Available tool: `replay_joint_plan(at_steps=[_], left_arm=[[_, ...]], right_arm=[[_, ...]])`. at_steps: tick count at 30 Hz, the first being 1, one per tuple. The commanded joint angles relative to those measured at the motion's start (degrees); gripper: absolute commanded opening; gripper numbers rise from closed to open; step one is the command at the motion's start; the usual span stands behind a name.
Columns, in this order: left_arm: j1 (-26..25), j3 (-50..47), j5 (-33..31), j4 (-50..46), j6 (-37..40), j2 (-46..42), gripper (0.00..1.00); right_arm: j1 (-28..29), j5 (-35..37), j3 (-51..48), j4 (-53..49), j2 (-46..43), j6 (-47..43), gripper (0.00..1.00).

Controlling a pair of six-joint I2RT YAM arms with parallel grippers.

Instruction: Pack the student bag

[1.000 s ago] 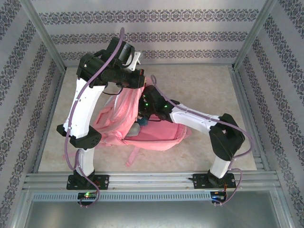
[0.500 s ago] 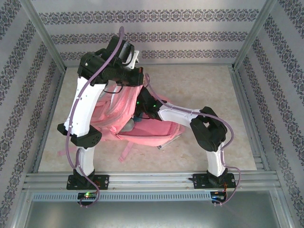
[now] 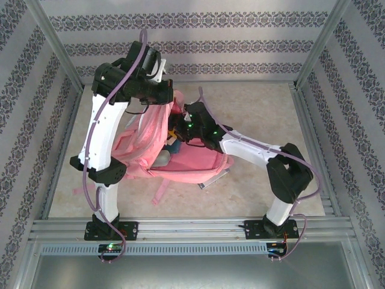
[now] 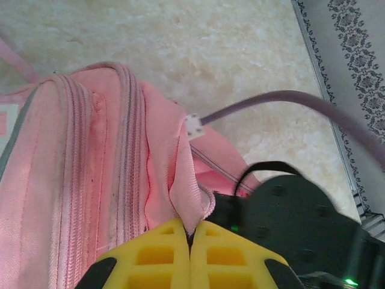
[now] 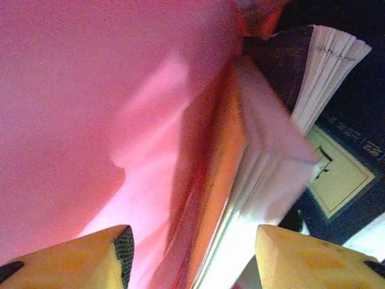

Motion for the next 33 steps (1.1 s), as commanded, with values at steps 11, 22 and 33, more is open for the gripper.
replay_joint_plan(at_steps=[11, 22, 33], left_arm=[[4.6, 1.5, -11.6, 2.2, -4.8, 2.5, 0.0], [8.4, 1.5, -14.8, 6.8, -8.4, 11.2, 0.0], [2.2, 1.5, -3.0, 4.6, -4.6, 17.7, 0.29]], right_arm=[[-7.2, 2.1, -6.0, -22.1, -22.5, -19.0, 0.54], [-16.3, 4.9, -14.6, -36.2, -38.0, -24.0, 0.53], [-20.4, 2.6, -21.8, -41.8, -33.3, -30.8, 0.51]])
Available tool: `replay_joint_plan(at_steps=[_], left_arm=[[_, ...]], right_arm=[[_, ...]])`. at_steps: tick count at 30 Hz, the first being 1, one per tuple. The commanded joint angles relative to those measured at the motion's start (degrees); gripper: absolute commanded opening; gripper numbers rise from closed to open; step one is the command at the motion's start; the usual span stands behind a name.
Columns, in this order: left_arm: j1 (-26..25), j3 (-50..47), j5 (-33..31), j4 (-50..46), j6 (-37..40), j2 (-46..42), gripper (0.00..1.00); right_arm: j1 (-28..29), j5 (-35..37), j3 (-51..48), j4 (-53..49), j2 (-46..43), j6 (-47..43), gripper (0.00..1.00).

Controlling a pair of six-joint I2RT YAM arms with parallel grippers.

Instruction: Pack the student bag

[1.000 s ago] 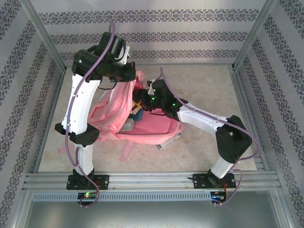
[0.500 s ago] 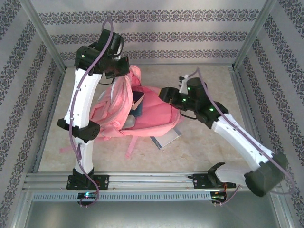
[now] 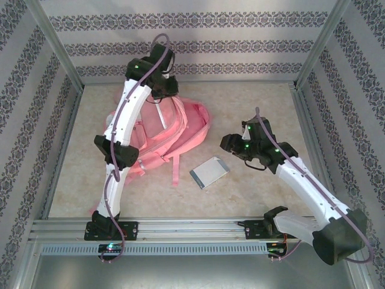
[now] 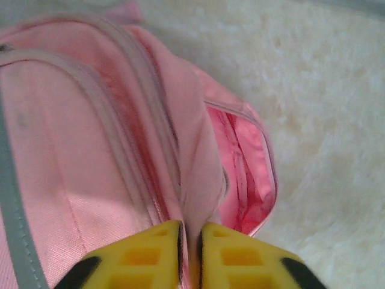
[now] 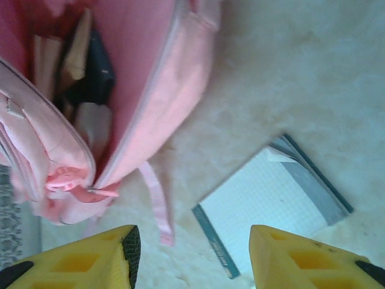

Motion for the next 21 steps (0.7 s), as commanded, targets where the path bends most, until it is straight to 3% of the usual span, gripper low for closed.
replay_joint_plan(at_steps=[1, 6, 10, 12, 15, 17, 21], left_arm=[[-3.5, 0.7, 1.4, -4.9, 2.3, -1.4, 0.36], [-8.2, -1.4, -1.5, -7.7, 2.8, -3.9, 0.5], [-10.4, -5.1, -3.1, -7.6, 2.0, -6.4, 0.52], [-11.3, -11.7, -3.2, -5.1, 1.7, -9.2, 0.53], [-10.9, -37.7, -0.1, 12.8, -3.9, -21.1, 0.54], [-9.1, -59.8, 7.5, 31.0, -13.1, -30.6, 0.54], [-9.1, -86.7, 11.9, 54.4, -26.4, -43.0, 0.55]], right_arm=[[-1.1, -0.8, -1.6, -3.1, 3.7, -5.8, 0.51], [-1.3, 2.3, 0.0, -4.3, 11.0, -10.9, 0.51], [-1.5, 4.5, 2.4, -5.1, 17.9, -15.0, 0.51], [-1.5, 4.4, 4.1, -5.8, 21.3, -16.4, 0.51], [-1.1, 5.1, 6.2, -6.0, 25.3, -17.6, 0.51], [-0.5, 6.2, 7.8, -6.5, 27.4, -18.8, 0.51], [0.2, 5.2, 8.2, -6.6, 29.2, -20.0, 0.52]])
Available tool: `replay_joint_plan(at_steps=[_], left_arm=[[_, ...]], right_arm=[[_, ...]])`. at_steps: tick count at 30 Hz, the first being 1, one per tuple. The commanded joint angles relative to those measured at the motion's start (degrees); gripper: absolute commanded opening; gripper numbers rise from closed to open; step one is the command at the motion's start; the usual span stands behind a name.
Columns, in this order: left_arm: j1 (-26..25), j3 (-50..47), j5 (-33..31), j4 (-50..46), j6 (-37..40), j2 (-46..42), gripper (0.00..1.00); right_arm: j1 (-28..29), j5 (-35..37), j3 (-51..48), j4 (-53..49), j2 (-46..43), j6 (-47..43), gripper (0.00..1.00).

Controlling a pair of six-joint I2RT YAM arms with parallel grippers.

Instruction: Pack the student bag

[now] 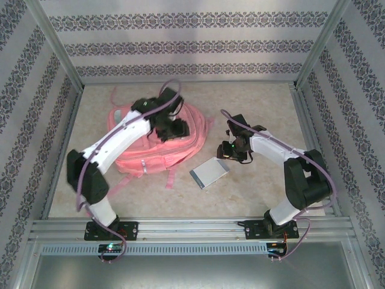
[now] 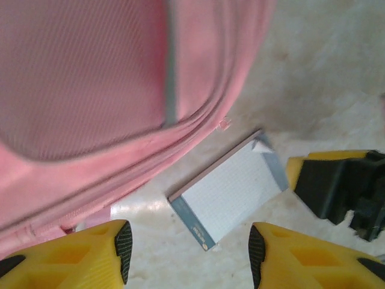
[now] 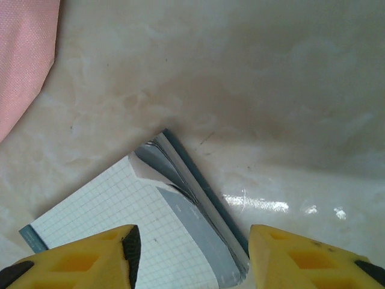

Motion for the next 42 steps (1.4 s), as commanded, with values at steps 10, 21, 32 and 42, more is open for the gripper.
replay_joint_plan(at_steps=[10, 21, 32, 42], left_arm=[[-3.3, -46.3, 9.5, 52.1, -24.1, -18.0, 0.58], [-3.6, -48.9, 13.9, 51.4, -20.4, -14.9, 0.57], [-3.8, -42.8, 12.4, 43.2, -10.1, -8.2, 0.53], [-5.1, -32.3, 9.7, 33.6, 0.3, -1.2, 0.48]], right_arm=[[0.8, -8.9, -4.8, 4.7, 3.7, -2.8, 0.54], [3.4, -12.9, -13.5, 8.1, -3.3, 3.4, 0.49], [3.0, -10.6, -18.3, 9.0, -7.1, 4.0, 0.46], [-1.0, -10.6, -15.8, 10.8, -3.8, 4.2, 0.29]])
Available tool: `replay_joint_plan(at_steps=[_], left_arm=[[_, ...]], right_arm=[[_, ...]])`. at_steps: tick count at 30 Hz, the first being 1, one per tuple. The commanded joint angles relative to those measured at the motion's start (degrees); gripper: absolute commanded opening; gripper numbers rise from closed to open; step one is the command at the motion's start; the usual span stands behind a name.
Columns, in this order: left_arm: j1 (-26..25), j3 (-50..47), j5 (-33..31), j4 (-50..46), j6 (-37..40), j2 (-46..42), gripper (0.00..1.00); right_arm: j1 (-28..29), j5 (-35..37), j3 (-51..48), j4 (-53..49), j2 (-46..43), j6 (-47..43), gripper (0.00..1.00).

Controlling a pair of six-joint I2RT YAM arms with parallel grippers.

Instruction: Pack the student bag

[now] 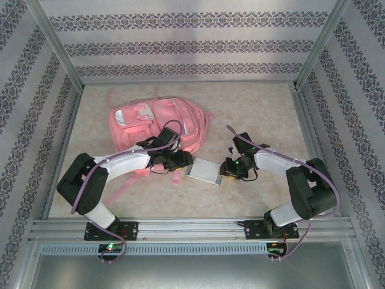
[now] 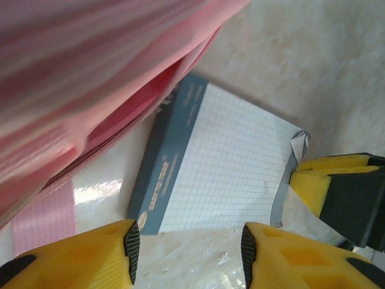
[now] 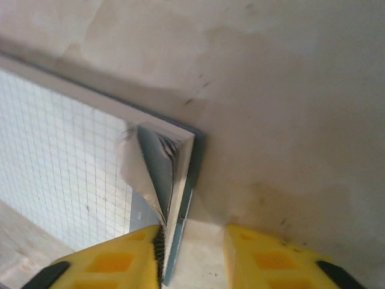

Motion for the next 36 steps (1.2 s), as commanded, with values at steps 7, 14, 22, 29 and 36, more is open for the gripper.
replay_joint_plan(at_steps=[7, 14, 22, 29, 36], left_arm=[[-2.2, 2.7, -2.9, -6.8, 7.7, 4.6, 0.48], [-2.2, 3.6, -3.8, -8.2, 9.3, 7.3, 0.48], [-2.5, 3.0, -1.1, -4.3, 8.6, 10.0, 0.48], [-2.8, 2.0, 3.3, 1.6, 6.2, 8.7, 0.51], [-2.4, -2.6, 5.3, 7.1, 3.1, -0.1, 0.46]], right_arm=[[-0.1, -3.5, 1.7, 3.8, 3.7, 1.6, 0.21], [0.0, -5.0, 1.8, 5.4, 4.5, 2.9, 0.18], [1.7, -5.7, 1.4, 6.0, 4.2, 4.3, 0.17], [4.0, -6.1, 0.9, 7.8, 4.8, 6.3, 0.17], [3.4, -5.6, 0.3, 7.9, 3.8, 6.8, 0.16]])
